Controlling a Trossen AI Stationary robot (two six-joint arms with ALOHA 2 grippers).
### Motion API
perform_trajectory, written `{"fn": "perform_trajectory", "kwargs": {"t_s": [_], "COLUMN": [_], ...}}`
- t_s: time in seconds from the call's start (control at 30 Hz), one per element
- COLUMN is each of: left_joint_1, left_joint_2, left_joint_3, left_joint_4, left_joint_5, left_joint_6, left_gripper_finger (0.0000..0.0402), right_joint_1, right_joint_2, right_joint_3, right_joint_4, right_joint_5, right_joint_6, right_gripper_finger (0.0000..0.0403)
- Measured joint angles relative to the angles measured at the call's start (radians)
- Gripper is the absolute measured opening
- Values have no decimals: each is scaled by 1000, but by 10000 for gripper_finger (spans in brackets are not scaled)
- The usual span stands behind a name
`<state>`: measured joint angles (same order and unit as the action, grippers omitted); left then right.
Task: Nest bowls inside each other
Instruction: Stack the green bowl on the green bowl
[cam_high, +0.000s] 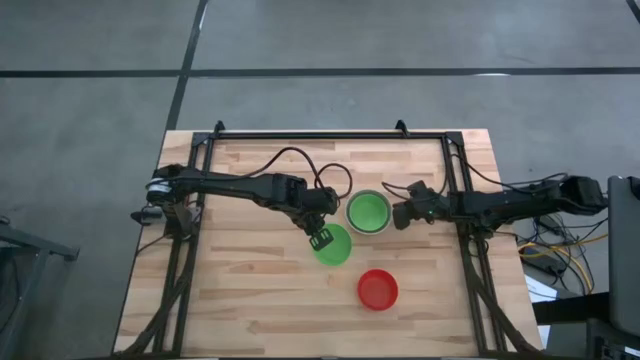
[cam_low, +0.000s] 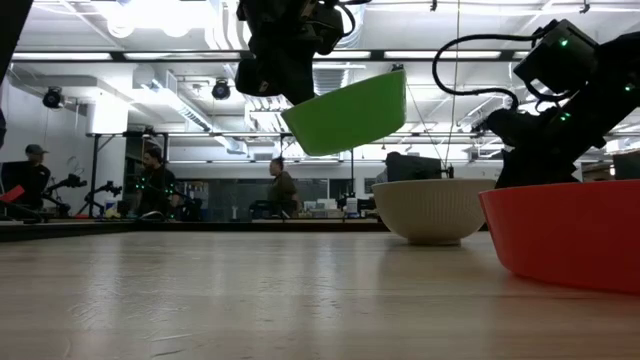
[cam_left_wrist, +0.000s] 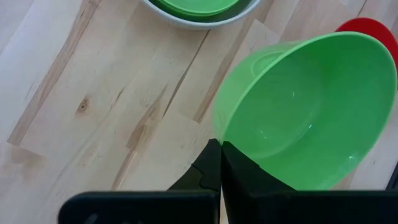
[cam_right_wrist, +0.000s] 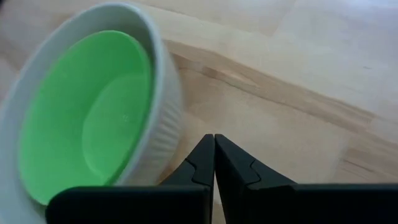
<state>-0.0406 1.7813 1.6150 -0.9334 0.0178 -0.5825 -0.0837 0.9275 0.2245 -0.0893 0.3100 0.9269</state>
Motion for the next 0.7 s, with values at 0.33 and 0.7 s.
{"fn": "perform_trajectory", "kwargs": {"t_s": [0.33, 0.7], "left_joint_1": [0, 0], "left_joint_2": [0, 0], "left_joint_3": [0, 0], "left_joint_4": [0, -7], "left_joint_5": [1, 15], "left_joint_6": [4, 4], "left_gripper_finger": [1, 1], "right_joint_1": [0, -1], "right_joint_2": [117, 338], "right_joint_3": [51, 170], "right_joint_4": [154, 167], "right_joint_5": [-32, -100], "right_joint_6": [-70, -78], "right_gripper_finger": [8, 8]}}
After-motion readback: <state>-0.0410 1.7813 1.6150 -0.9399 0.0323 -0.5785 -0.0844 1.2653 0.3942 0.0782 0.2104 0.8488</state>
